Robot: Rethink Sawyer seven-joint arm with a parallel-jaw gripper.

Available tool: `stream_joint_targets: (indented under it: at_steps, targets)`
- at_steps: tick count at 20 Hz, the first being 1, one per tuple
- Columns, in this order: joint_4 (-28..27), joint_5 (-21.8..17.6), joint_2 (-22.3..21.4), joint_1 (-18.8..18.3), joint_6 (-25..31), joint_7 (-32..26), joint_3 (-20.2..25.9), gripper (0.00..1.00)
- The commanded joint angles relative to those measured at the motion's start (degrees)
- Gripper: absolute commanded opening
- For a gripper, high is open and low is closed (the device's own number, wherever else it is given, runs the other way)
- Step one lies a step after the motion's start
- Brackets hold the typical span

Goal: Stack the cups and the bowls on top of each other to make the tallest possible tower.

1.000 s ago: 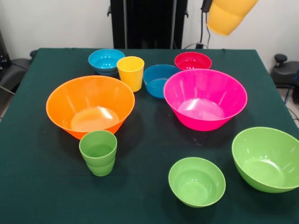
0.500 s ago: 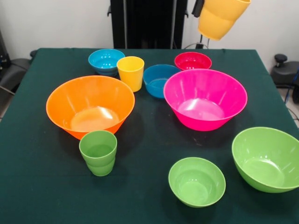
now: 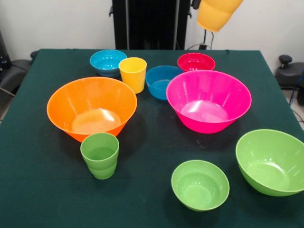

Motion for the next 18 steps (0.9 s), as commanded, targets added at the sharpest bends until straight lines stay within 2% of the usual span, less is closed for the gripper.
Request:
stream_joint_targets:
  at_steps: [1,9,18]
  targets:
    - [5.5,-3.3,0.8,0.1,-1.7,3.6,6.4,0.00]
    - [6.5,-2.9,0.5,0.6,-2.0,4.3,6.5,0.00]
    - [8.7,-2.7,1.1,1.5,-5.9,6.3,6.3,0.00]
